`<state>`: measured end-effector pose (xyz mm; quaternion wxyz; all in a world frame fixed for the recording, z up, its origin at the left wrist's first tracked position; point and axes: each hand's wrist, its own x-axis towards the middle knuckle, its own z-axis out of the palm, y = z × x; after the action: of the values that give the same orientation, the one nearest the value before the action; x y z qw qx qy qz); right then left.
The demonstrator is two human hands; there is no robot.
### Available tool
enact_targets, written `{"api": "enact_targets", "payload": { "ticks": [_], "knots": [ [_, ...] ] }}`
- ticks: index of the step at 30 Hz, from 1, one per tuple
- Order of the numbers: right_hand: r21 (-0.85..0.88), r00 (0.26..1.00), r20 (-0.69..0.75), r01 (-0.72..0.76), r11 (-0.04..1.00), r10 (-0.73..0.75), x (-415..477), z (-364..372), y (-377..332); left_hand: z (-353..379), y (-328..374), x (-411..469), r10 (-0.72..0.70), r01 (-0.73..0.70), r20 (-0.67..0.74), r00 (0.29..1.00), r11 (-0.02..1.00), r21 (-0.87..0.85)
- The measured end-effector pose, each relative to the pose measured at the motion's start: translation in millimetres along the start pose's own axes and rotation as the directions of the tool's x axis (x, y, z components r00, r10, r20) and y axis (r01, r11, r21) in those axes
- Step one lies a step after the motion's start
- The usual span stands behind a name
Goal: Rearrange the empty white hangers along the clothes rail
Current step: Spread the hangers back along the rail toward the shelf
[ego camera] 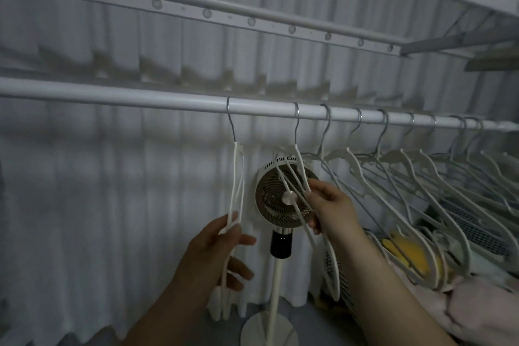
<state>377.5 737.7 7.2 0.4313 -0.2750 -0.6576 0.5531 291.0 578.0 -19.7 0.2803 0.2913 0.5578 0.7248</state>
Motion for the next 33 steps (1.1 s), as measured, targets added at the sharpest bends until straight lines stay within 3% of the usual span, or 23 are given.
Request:
{"api": "enact_targets", "payload": {
  "ticks": [10,20,33],
  "knots": [
    [-0.019,1.0,0.016,-0.013,1.0,0.013,-0.1,-4.7,-3.7,13.7,-7.4,14.4,0.053,-0.051,0.022,0.998,0.997,-0.064],
    [0.015,0.998,0.052,-0.018,1.0,0.017,-0.5,1.5,-5.4,22.1,-6.6,16.8,0.071,-0.078,0.104,0.992,0.995,0.066],
    [-0.031,0.996,0.091,0.01,0.999,-0.008,-0.2,15.7,-7.3,11.2,-12.9,24.3,0.104,-0.113,0.085,0.991,0.989,0.098]
  ]
}}
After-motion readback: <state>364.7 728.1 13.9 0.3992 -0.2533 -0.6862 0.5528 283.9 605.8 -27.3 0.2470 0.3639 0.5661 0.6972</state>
